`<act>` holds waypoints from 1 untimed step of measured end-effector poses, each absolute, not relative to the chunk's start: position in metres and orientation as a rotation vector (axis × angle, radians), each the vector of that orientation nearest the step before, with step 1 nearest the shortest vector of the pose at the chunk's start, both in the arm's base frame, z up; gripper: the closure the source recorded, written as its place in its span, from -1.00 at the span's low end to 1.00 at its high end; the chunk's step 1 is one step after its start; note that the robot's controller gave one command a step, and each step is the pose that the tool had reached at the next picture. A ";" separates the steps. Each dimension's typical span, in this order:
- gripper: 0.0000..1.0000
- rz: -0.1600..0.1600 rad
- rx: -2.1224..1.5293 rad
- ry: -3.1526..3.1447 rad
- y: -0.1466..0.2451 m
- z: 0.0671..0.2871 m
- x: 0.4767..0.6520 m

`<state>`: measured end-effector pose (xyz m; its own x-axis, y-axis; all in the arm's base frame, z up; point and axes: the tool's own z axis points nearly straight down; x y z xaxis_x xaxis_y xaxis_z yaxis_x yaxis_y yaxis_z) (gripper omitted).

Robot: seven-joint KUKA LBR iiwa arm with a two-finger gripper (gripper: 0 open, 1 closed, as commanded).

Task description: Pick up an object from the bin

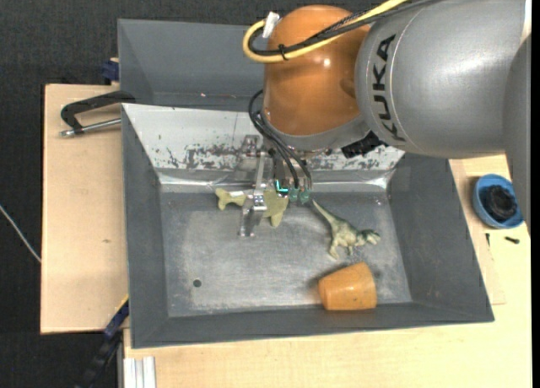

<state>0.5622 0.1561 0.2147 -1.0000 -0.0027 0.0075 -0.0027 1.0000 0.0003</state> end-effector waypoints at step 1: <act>-1.00 -0.007 0.281 -3.137 0.089 0.081 0.584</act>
Offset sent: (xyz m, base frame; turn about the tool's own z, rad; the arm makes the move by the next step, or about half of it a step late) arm 0.0191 -0.0684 -0.1346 -0.1768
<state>0.5839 0.0893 0.0814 -0.9840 -0.1778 -0.0087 -0.1778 0.9841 0.0038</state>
